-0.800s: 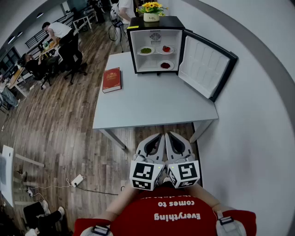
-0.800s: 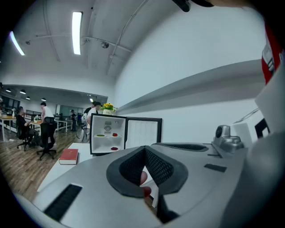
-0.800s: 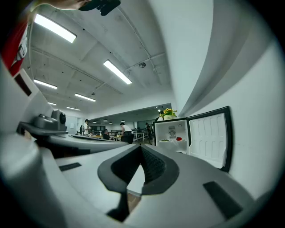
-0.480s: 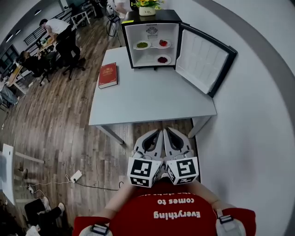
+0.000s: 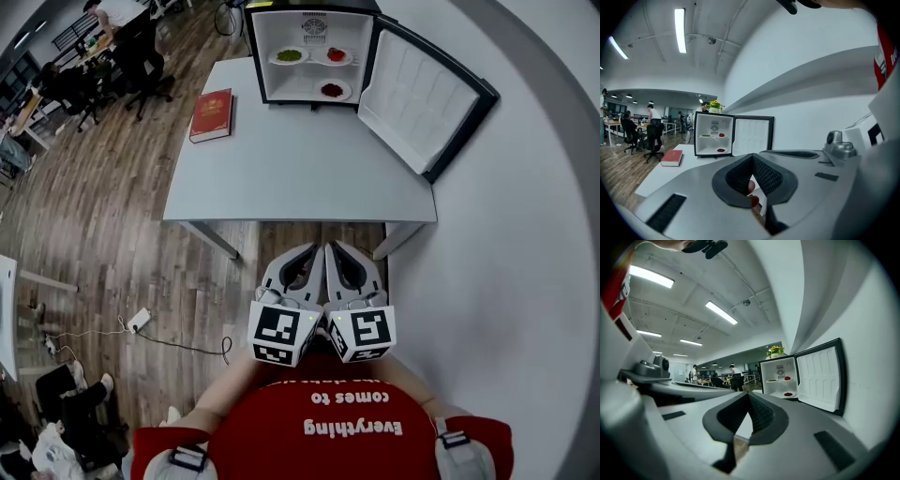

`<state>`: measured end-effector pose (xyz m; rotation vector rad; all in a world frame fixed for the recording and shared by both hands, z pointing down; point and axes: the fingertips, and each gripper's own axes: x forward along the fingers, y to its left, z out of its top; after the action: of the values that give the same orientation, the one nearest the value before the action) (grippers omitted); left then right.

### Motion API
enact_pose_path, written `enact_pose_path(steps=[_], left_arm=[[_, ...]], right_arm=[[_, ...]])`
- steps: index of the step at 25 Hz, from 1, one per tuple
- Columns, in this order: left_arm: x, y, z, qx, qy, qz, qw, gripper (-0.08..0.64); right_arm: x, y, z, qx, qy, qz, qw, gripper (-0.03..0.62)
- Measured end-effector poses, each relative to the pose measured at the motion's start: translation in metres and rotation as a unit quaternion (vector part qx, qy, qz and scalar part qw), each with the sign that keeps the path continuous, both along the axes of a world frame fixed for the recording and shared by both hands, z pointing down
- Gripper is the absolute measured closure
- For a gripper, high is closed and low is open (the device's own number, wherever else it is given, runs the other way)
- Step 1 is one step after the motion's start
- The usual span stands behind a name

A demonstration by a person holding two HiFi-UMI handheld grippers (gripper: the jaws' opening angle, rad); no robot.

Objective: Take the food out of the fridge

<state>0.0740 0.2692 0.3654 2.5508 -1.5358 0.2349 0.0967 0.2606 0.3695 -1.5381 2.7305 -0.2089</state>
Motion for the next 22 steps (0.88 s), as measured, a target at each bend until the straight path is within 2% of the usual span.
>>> enact_pose_path(steps=[10, 14, 18, 22], left_arm=[[-0.015, -0.083, 0.019, -0.014, -0.003, 0.007, 0.9999, 0.558], [-0.027, -0.139, 0.028, -0.026, 0.0, 0.02, 0.9995, 0.558], [-0.046, -0.203, 0.019, -0.016, 0.0, 0.032, 0.9993, 0.558], [-0.064, -0.263, 0.02, -0.024, 0.001, 0.056, 0.9981, 0.558]], right_arm=[[-0.015, -0.083, 0.018, -0.016, 0.005, 0.008, 1.0, 0.578], [-0.027, -0.138, 0.028, -0.028, 0.013, 0.018, 0.999, 0.578], [-0.046, -0.202, 0.021, -0.027, 0.005, 0.029, 0.999, 0.578], [-0.064, -0.261, 0.021, -0.034, 0.009, 0.052, 0.998, 0.578]])
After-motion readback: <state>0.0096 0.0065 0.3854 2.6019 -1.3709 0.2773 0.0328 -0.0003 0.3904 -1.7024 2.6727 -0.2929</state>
